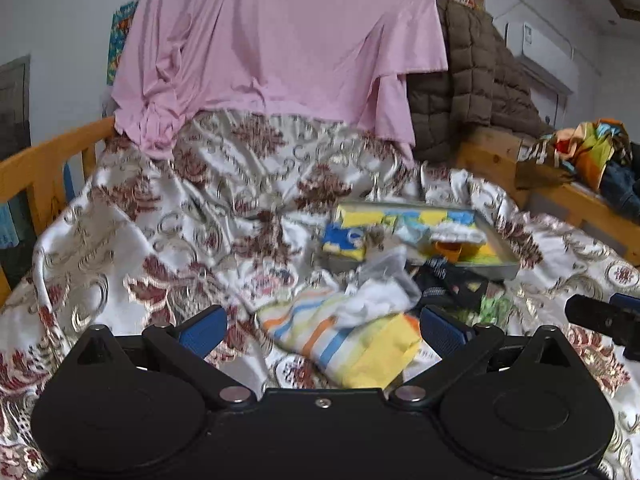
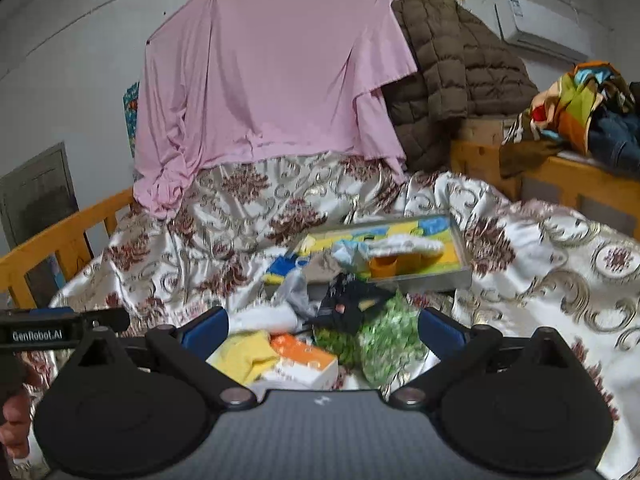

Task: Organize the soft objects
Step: 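Lift both tools from the tray and move back toward the pile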

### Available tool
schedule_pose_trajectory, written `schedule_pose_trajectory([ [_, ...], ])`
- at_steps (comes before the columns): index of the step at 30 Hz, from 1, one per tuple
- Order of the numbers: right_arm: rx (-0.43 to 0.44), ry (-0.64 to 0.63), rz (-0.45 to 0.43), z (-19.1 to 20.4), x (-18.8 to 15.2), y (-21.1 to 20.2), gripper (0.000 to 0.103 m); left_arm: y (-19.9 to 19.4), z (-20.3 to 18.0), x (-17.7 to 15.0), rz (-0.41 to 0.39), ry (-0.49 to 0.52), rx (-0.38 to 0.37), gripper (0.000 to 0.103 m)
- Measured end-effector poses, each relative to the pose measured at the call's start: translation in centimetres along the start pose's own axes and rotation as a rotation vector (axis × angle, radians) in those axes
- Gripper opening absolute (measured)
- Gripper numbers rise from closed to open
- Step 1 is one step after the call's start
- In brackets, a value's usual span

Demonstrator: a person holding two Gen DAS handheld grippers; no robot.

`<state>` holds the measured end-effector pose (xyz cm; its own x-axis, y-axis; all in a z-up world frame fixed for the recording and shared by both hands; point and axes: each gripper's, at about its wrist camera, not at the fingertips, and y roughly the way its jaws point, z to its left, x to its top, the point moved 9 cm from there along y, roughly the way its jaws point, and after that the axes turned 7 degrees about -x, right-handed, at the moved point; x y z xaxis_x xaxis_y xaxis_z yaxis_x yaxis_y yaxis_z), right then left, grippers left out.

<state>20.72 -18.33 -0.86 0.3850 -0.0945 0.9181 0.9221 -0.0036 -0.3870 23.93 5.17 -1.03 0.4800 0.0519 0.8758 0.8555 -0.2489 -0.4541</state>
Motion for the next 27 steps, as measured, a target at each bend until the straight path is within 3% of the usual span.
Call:
schedule_pose_trajectory([
  [5,0.011,-0.058,0.021,1.3,-2.4,1.4,0.103,2.1,0.3,-2.6,0.114,0.008,-0.051,0.102],
  [11,0.008,-0.111,0.024,1.6,-5.2,2.2,0.103,3.8,0.3,-4.6,0.166,0.076,-0.037,0.102],
  [21,0.025,-0.13,0.103,1.7,-8.3,4.2,0.103,5.4,-0.4,-5.8,0.213,0.138,-0.036,0.102],
  [27,0.02,-0.138,0.139,1.7,-9.2,5.1,0.103,5.9,-0.4,-5.9,0.207,0.218,0.002,0.102],
])
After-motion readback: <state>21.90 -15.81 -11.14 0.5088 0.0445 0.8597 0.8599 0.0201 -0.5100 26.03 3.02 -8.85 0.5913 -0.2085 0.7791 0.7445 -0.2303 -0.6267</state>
